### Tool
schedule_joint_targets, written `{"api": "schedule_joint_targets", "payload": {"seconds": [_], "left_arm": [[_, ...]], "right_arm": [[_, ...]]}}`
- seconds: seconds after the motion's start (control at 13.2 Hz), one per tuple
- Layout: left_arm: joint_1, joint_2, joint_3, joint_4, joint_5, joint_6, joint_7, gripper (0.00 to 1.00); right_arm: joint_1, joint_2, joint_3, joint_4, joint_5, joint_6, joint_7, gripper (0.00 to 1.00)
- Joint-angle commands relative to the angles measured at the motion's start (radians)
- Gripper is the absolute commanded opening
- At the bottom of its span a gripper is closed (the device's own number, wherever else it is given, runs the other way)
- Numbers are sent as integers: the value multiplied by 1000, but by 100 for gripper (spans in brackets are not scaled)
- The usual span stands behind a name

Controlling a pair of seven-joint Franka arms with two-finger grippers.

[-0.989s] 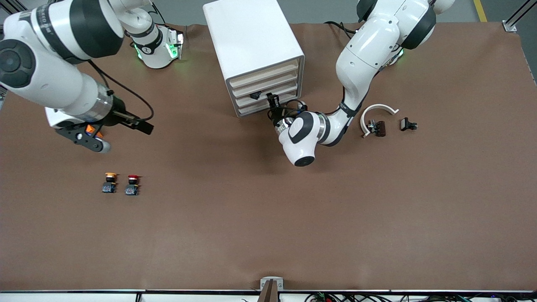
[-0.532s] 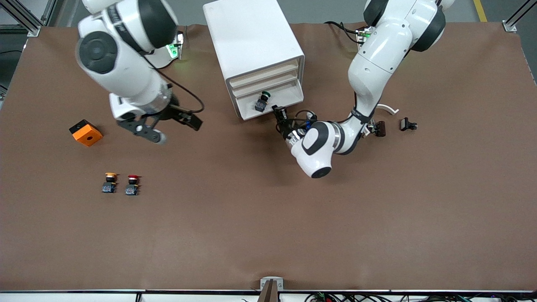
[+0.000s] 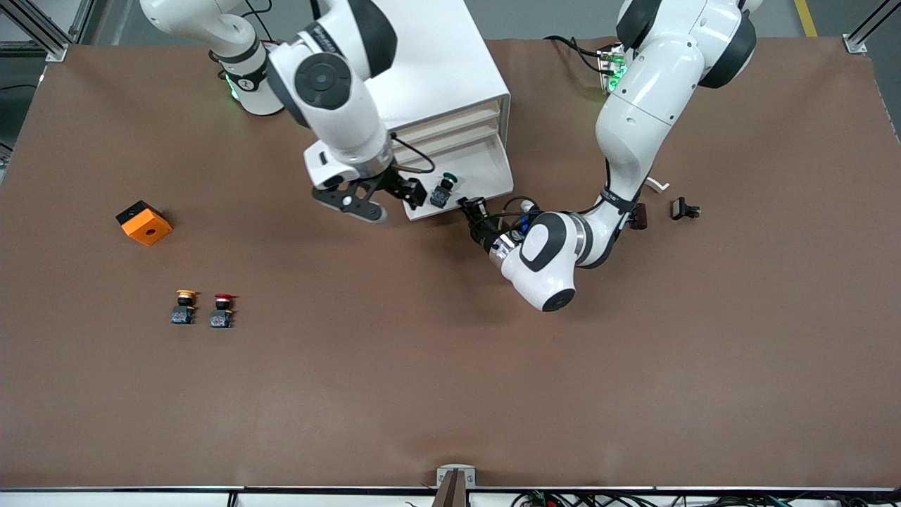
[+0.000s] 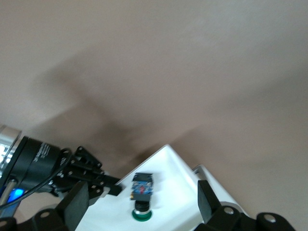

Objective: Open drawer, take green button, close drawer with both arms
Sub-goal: 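Grasp the green button in the drawer with the right gripper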

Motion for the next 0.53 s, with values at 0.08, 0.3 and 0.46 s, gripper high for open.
{"api": "schedule_joint_targets", "payload": {"seconds": [0.08, 0.3, 0.46], "left_arm": [[15, -1, -1, 44, -7, 42, 23, 100], [43, -7, 0, 102, 14, 32, 26, 100], [60, -9, -3, 162, 51, 32, 26, 100]], "right_arm": [[56, 39, -13, 2, -16, 29, 112, 100], [88, 66, -14, -2, -25, 46, 183, 100], [108, 76, -14, -24, -45, 85, 221, 100]]}}
